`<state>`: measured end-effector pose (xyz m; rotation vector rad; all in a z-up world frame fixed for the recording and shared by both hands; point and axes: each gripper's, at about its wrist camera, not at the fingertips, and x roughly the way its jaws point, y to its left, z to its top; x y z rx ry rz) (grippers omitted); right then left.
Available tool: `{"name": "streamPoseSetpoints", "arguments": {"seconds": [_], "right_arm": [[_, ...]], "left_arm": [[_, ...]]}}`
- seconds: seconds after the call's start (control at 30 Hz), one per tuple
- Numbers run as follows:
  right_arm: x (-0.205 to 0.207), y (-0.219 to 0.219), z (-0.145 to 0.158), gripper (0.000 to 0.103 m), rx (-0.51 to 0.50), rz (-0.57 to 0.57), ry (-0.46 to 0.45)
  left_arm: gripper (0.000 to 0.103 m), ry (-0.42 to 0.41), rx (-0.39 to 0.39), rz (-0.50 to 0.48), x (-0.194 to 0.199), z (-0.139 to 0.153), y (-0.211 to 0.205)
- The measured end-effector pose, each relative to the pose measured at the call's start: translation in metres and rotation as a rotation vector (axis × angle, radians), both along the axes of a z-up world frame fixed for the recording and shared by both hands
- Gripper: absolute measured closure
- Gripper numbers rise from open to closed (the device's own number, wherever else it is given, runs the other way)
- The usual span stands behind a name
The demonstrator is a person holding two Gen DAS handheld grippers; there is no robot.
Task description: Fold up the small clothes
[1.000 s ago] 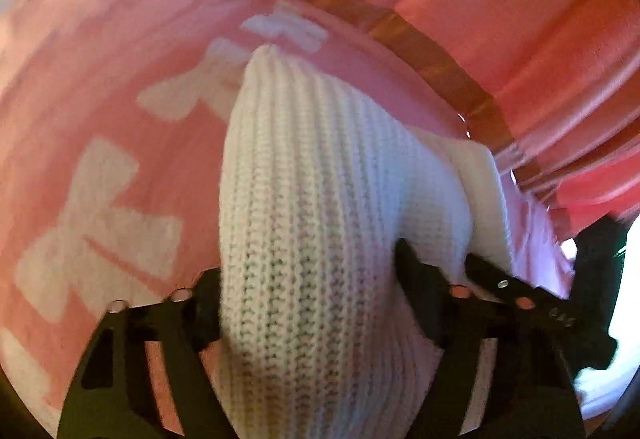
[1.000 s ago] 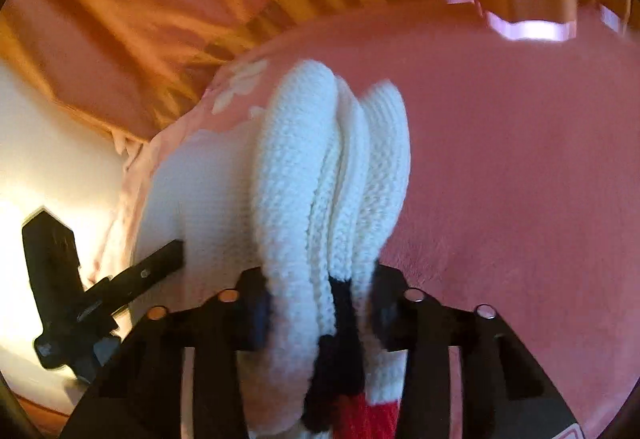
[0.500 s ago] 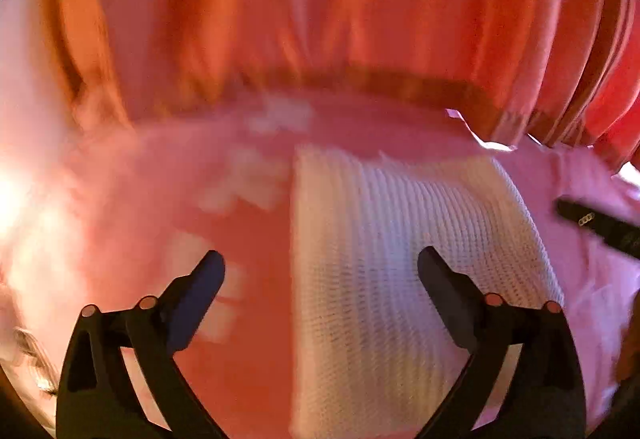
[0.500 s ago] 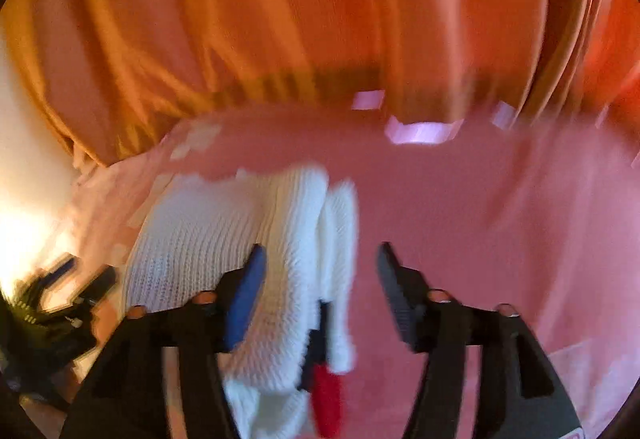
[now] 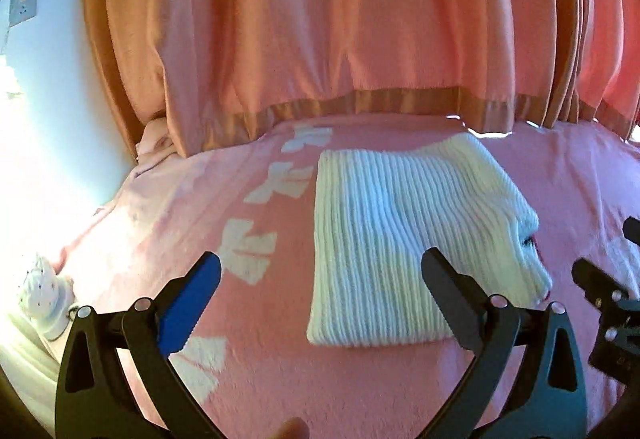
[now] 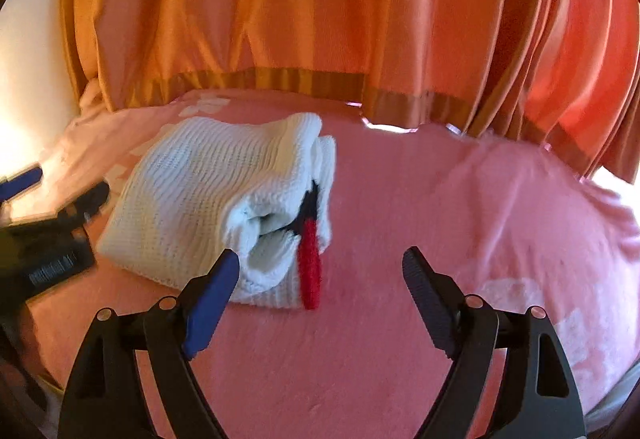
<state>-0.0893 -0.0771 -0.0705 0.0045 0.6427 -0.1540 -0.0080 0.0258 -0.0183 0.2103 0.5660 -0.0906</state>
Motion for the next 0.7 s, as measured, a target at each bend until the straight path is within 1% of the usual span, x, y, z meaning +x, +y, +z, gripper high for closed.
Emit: {"name": "streamPoseSetpoints", "arguments": {"seconds": [0.07, 0.23, 0.33, 0.4, 0.7], "right_arm": [[0.001, -0.001, -0.005, 0.022, 0.022, -0.003, 0.017], [0.003, -0.005, -0.012, 0.022, 0.073, -0.011, 0.042], [0.004, -0.006, -0.015, 0.022, 0.093, -0.013, 0.049], [0.005, -0.005, -0.017, 0.022, 0.091, -0.009, 0.055], [0.008, 0.009, -0.022, 0.022, 0.067, 0.023, 0.061]], "left_arm": [[0.005, 0.01, 0.0, 0.005, -0.006, -0.007, 0.0], [0.005, 0.063, -0.061, 0.045, -0.012, -0.022, 0.01], [0.005, 0.055, -0.058, 0.049, -0.013, -0.024, 0.013], [0.005, 0.046, -0.052, 0.054, -0.015, -0.025, 0.015], [0.005, 0.057, -0.056, 0.056, -0.013, -0.029, 0.018]]}}
